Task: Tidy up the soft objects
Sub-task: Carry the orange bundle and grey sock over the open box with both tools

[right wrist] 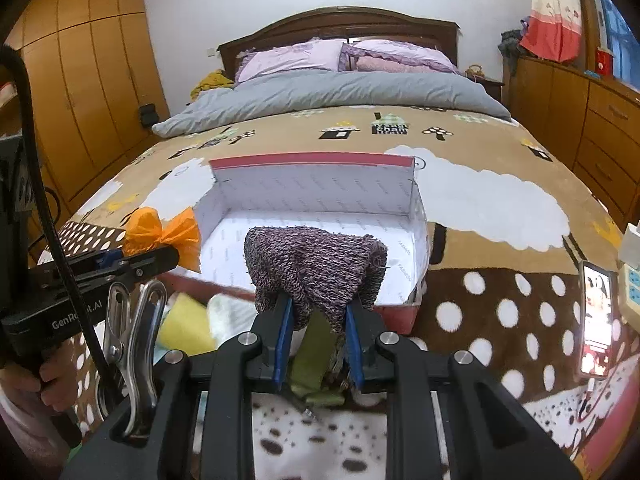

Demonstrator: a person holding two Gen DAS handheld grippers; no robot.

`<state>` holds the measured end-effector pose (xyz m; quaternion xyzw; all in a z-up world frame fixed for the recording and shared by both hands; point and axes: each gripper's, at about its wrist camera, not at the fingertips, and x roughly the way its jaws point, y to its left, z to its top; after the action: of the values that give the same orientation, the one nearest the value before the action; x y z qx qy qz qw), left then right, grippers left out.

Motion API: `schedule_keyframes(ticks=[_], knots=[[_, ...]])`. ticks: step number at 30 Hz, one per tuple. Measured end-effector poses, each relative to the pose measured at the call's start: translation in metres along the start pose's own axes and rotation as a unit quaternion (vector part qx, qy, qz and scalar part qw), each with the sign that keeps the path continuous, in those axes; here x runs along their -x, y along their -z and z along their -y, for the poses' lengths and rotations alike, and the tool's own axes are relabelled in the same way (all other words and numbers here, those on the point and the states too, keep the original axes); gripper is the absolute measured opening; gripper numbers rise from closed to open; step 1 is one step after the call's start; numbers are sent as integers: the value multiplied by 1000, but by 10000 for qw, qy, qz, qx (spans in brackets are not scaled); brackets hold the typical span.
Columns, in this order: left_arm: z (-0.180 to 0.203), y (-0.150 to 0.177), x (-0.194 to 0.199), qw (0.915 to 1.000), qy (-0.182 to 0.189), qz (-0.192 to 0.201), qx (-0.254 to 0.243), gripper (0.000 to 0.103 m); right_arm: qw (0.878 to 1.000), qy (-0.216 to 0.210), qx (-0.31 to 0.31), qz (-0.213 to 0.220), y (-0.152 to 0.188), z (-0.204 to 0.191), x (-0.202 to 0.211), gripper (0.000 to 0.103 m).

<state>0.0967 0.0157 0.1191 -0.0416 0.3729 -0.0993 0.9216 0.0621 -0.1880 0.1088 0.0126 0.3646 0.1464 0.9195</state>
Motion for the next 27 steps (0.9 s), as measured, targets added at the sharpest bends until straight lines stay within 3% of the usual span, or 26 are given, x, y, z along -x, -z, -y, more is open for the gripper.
schedule_keyframes(ticks=[12, 27], knots=[[-15, -27, -56, 9996, 38, -287, 69, 27, 9996, 258, -46, -105, -31, 11, -44, 24], [-18, -42, -105, 9972, -216, -695, 179, 27, 9983, 341, -21, -466, -47, 28, -103, 24]])
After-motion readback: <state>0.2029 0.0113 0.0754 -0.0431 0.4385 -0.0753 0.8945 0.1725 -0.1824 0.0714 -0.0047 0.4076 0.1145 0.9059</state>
